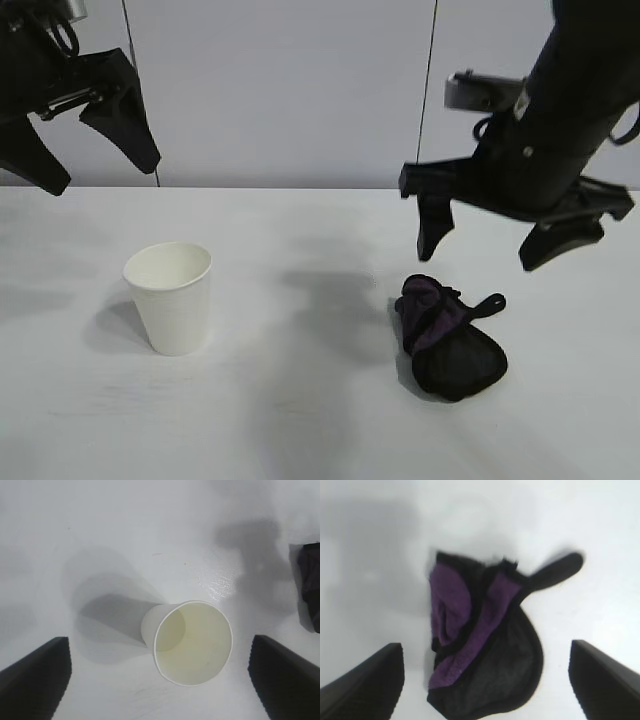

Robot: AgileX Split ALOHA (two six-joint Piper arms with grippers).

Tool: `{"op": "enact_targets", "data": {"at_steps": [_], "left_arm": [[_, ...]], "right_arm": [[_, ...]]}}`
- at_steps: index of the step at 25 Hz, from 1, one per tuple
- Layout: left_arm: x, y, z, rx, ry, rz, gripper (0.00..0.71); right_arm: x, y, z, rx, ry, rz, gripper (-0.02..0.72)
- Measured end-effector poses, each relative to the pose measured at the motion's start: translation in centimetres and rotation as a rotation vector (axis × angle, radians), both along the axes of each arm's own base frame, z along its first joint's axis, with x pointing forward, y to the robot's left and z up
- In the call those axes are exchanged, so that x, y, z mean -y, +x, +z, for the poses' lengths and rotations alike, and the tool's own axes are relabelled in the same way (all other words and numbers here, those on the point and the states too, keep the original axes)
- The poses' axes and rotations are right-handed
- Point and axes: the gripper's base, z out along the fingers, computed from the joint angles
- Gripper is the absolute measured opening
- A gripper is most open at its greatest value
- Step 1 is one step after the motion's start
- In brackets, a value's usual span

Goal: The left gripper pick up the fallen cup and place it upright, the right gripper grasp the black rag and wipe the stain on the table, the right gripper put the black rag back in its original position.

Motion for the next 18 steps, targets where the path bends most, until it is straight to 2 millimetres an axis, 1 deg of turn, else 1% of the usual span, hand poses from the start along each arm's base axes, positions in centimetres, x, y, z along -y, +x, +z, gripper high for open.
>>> {"op": "enact_targets", "data": {"at_steps": [3,6,10,18], "left_arm": [[0.1,0.0,0.0,-0.002,-0.009,0.004,0.693],[0.3,0.0,0.1,-0.007,-0.037,0.015,0.693],[0.4,0.0,0.2,-0.012,-0.065,0.026,0.693],[0.5,0.0,0.2,-0.013,-0.071,0.029,0.693]], "right_arm": [[0.7,0.8,2.3,0.008,0.029,0.002,0.621],[0.8,1.3,3.6,-0.003,0.104,0.007,0.621],[0.6,1.1,3.8,-0.044,0.183,0.042,0.621],[0.4,0.8,3.8,-0.071,0.196,0.059,0.621]]}}
